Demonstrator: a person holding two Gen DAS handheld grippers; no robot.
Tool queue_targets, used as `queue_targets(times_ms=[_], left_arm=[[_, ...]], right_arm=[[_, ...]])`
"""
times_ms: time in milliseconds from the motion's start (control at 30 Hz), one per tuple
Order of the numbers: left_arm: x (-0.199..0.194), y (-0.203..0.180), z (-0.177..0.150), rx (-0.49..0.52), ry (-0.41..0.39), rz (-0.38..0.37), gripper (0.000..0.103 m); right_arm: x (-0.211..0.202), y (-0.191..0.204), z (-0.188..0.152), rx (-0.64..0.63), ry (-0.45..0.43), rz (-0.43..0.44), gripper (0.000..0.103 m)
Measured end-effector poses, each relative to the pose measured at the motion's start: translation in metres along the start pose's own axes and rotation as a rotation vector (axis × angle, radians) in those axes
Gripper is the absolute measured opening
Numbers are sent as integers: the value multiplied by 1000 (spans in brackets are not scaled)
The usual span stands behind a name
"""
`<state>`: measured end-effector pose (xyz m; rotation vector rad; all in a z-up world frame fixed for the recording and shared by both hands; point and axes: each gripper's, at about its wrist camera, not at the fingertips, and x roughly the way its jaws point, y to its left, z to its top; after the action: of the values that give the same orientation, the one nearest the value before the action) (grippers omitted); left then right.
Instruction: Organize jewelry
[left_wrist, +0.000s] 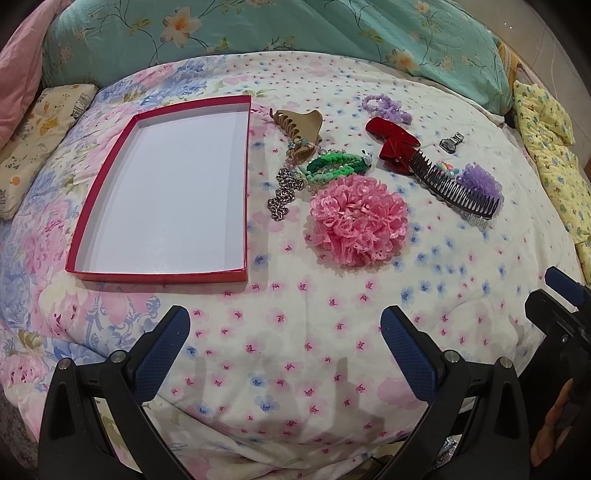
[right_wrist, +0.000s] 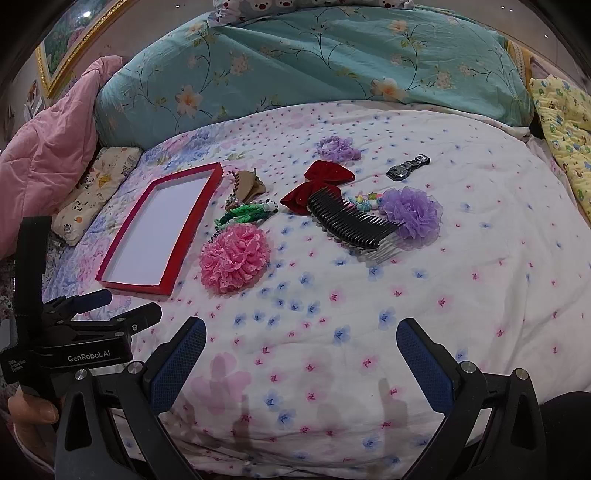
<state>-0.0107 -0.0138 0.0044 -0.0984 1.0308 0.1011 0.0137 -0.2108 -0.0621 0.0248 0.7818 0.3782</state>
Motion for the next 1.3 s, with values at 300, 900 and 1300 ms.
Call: queue_targets(times_ms=[300, 900, 1300], left_arm=[[4, -4, -1, -1, 11, -19, 103], [12, -1, 19, -42, 37, -133, 103], [33, -21, 51, -26, 41, -188, 103]], right_arm=[[0, -2, 0, 10, -2, 1, 103], [7, -28, 14, 88, -4, 26, 103], [24, -92, 68, 250, -70, -47, 89]])
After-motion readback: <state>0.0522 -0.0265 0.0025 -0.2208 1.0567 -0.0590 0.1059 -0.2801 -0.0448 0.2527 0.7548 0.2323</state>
